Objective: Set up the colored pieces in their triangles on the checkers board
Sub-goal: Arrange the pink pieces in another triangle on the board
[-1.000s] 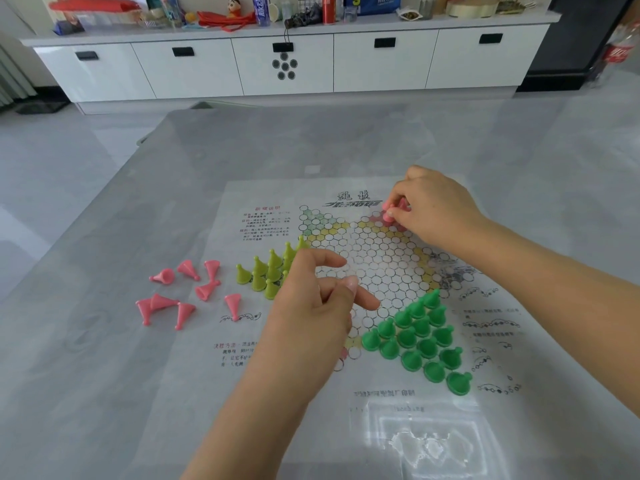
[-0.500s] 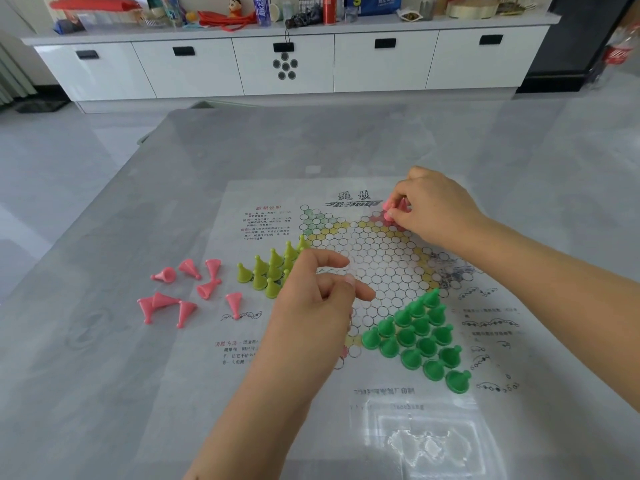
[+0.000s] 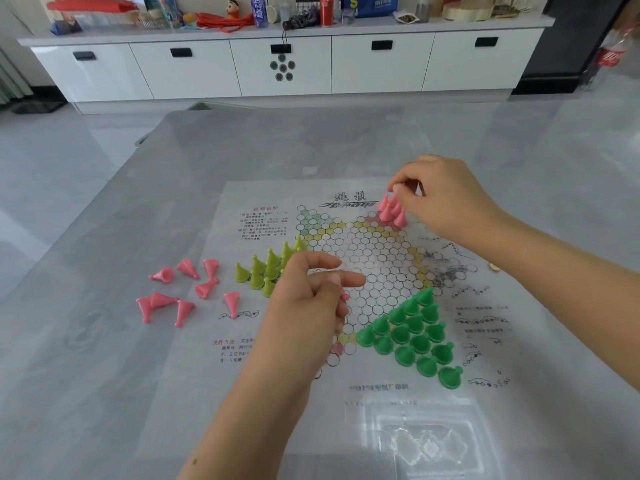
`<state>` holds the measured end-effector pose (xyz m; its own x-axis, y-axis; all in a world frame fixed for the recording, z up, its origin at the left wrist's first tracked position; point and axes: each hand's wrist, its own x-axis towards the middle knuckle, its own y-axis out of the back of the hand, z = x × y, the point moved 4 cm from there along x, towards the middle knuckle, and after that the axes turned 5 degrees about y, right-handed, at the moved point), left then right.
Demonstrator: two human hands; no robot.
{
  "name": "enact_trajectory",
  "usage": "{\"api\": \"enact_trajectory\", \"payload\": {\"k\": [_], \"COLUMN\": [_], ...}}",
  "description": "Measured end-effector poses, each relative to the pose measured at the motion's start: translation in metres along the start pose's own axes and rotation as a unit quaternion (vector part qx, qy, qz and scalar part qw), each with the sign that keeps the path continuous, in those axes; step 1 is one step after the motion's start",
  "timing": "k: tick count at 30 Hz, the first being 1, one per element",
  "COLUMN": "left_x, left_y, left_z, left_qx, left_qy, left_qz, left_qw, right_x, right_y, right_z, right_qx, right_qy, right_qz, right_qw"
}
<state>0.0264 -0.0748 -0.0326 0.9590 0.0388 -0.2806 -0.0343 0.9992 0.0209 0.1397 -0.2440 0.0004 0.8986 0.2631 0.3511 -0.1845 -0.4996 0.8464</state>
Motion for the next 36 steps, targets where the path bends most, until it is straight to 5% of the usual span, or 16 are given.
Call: {"api": "enact_trajectory", "payload": {"k": [8,15,26,29,32,36], "left_x": [0.002,0.001,0.003,0.004,0.005,0.004], "left_y": [0.008,0.006,0.009,0.01,0.011,0.009], "left_z": [0.006,0.004,0.002,0.0,-0.001,0.0], "left_qx": [-0.126,-0.086,-0.067,-0.109,-0.1,-0.037], "left_qy": [0.021,0.015,0.03,0.049,0.045,0.019], "left_qz": [-0.005,-0.009,0.009,0.024,0.029,0.034], "left_qw": [0.992,0.996,0.997,0.993,0.994,0.999], "right_x": [-0.053,-0.053,-0.042,-0.02,0.012,0.032], "right_y": [0.015,0.011,0.001,0.006,0.009,-0.012], "right_z": [-0.081,-0.087,-0.085,-0.059,-0.022,0.003], "right_qx": [0.151,0.19,0.264,0.274,0.196,0.104], "right_qy": [0.175,0.174,0.076,0.002,-0.067,-0.11], "right_qz": [-0.105,-0.095,-0.155,-0.122,-0.039,-0.084], "right_qw": [0.967,0.962,0.949,0.954,0.977,0.985]}}
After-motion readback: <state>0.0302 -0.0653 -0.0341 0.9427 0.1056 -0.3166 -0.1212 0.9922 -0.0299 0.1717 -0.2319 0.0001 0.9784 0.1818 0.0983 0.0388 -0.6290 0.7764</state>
